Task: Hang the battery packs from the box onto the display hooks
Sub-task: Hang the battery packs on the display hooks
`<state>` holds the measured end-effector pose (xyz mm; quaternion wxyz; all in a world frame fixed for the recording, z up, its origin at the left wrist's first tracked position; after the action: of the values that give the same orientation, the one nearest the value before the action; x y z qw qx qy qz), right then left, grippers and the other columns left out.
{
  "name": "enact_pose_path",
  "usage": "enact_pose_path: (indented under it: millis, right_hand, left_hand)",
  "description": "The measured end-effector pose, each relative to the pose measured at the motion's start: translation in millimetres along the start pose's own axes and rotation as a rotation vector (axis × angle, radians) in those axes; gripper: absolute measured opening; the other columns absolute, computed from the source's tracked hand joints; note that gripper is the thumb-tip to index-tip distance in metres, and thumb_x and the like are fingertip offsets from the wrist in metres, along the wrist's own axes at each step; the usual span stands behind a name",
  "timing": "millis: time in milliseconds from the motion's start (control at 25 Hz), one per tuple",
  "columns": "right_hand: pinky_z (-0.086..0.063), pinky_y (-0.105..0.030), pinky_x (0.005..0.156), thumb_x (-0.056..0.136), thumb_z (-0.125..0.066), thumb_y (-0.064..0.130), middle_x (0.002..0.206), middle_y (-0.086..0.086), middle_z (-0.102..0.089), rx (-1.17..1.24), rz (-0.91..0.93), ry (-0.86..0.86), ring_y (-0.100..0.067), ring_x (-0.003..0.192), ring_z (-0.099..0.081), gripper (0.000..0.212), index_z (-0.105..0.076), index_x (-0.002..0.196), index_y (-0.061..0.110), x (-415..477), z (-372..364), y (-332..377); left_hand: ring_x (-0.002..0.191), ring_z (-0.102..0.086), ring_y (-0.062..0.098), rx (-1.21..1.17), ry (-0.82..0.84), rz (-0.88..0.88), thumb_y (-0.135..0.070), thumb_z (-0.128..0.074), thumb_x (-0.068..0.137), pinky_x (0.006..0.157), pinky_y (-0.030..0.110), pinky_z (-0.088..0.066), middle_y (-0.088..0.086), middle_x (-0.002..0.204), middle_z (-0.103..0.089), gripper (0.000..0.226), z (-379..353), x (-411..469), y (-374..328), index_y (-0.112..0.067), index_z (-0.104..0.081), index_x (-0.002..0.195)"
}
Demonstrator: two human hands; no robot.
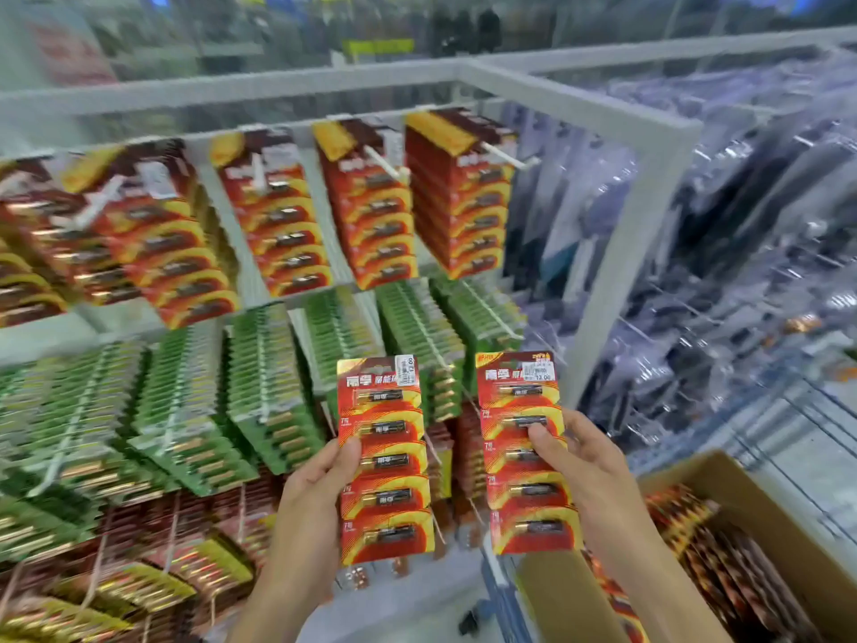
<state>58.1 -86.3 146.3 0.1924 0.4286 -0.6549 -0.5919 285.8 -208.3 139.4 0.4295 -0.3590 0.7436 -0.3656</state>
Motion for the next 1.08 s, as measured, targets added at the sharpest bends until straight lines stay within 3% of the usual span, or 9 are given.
enact_pose_path:
  millis: [240, 400, 480, 640, 720, 800, 880, 1000, 1080]
  right_hand:
    - [-0.057, -0.056, 0.091, 0.103, -0.053, 0.034, 0.11, -0.009, -0.077, -0.077, 0.104, 0.196, -0.033, 0.1, -0.075, 0.025, -0.067, 0.12, 0.021, 24.6, -85.8, 31.9]
    - [-0.058, -0.048, 0.084, 0.101, -0.055, 0.033, 0.107, -0.008, -0.078, -0.063, 0.155, 0.295, -0.03, 0.095, -0.076, 0.022, -0.073, 0.108, 0.023, 29.1, -123.8, 49.4]
    - [-0.06, -0.042, 0.076, 0.101, -0.055, 0.031, 0.106, -0.008, -0.079, -0.072, 0.158, 0.317, -0.027, 0.092, -0.077, 0.022, -0.072, 0.11, 0.021, 32.8, -134.4, 52.7]
    - [-0.061, -0.042, 0.078, 0.097, -0.057, 0.031, 0.107, -0.008, -0.078, -0.074, 0.104, 0.41, -0.025, 0.093, -0.077, 0.031, -0.067, 0.12, 0.014, 33.1, -143.4, 54.0]
    - [-0.06, -0.026, 0.064, 0.099, -0.055, 0.024, 0.091, 0.0, -0.08, -0.082, 0.069, 0.453, -0.012, 0.079, -0.077, 0.028, -0.066, 0.118, 0.006, 29.9, -142.7, 52.3]
    - [-0.057, -0.02, 0.055, 0.099, -0.055, 0.021, 0.087, -0.003, -0.08, -0.065, 0.03, 0.486, -0.008, 0.071, -0.075, 0.028, -0.066, 0.116, 0.002, 26.2, -140.1, 49.6]
    - [-0.058, -0.022, 0.057, 0.096, -0.057, 0.023, 0.1, -0.013, -0.079, -0.059, 0.005, 0.489, -0.015, 0.078, -0.077, 0.031, -0.066, 0.117, 0.002, 24.5, -137.7, 47.4]
    - [-0.055, -0.015, 0.057, 0.102, -0.053, 0.02, 0.096, -0.004, -0.08, -0.071, 0.01, 0.453, -0.01, 0.081, -0.077, 0.026, -0.066, 0.117, 0.003, 25.3, -130.8, 46.0]
    - [-0.059, -0.021, 0.062, 0.101, -0.054, 0.022, 0.102, -0.008, -0.079, -0.084, 0.013, 0.417, -0.017, 0.087, -0.077, 0.027, -0.066, 0.118, 0.005, 24.9, -128.6, 46.9]
  left_hand:
    - [0.097, -0.077, 0.037, -0.051, -0.111, -0.217, -0.036, -0.06, 0.097, 0.073, 0.045, -0.064, 0.015, 0.113, -0.078, 0.041, 38.7, -9.1, -60.4, -0.013, -0.067, 0.13]
    - [0.098, -0.077, 0.038, -0.075, -0.208, -0.319, -0.04, -0.062, 0.093, 0.092, 0.056, -0.058, 0.014, 0.112, -0.078, 0.044, 47.9, -20.1, -89.0, -0.015, -0.069, 0.128]
    - [0.1, -0.077, 0.036, -0.072, -0.234, -0.381, -0.042, -0.061, 0.092, 0.094, 0.056, -0.057, 0.012, 0.112, -0.078, 0.044, 48.1, -26.5, -105.8, -0.017, -0.07, 0.127]
    - [0.092, -0.078, 0.034, -0.073, -0.273, -0.522, -0.04, -0.058, 0.094, 0.076, 0.051, -0.065, 0.013, 0.108, -0.079, 0.04, 52.9, -34.3, -139.9, -0.015, -0.073, 0.121]
    - [0.088, -0.079, 0.033, -0.079, -0.288, -0.551, -0.038, -0.056, 0.097, 0.07, 0.046, -0.066, 0.014, 0.107, -0.079, 0.036, 57.0, -34.0, -152.6, -0.014, -0.073, 0.119]
    - [0.09, -0.079, 0.032, -0.062, -0.293, -0.552, -0.037, -0.057, 0.097, 0.069, 0.043, -0.066, 0.013, 0.108, -0.079, 0.036, 60.5, -33.1, -160.4, -0.014, -0.072, 0.121]
    - [0.09, -0.079, 0.033, -0.031, -0.285, -0.544, -0.037, -0.059, 0.096, 0.069, 0.043, -0.066, 0.013, 0.109, -0.079, 0.036, 63.5, -33.4, -163.8, -0.015, -0.073, 0.121]
    - [0.085, -0.079, 0.031, -0.009, -0.275, -0.535, -0.035, -0.061, 0.095, 0.066, 0.042, -0.066, 0.011, 0.104, -0.08, 0.031, 66.4, -35.3, -164.3, -0.017, -0.074, 0.116]
    - [0.085, -0.079, 0.031, -0.016, -0.274, -0.53, -0.034, -0.061, 0.096, 0.066, 0.042, -0.066, 0.011, 0.103, -0.08, 0.03, 66.9, -36.2, -161.9, -0.017, -0.074, 0.116]
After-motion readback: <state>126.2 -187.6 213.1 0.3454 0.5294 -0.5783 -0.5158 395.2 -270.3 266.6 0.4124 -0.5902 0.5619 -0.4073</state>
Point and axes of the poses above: each hand's wrist, its own x-axis towards the middle knuckle, its own z-axis out of the back of the hand, y = z × x, the point moved 1 cm from there along x, towards the middle knuckle
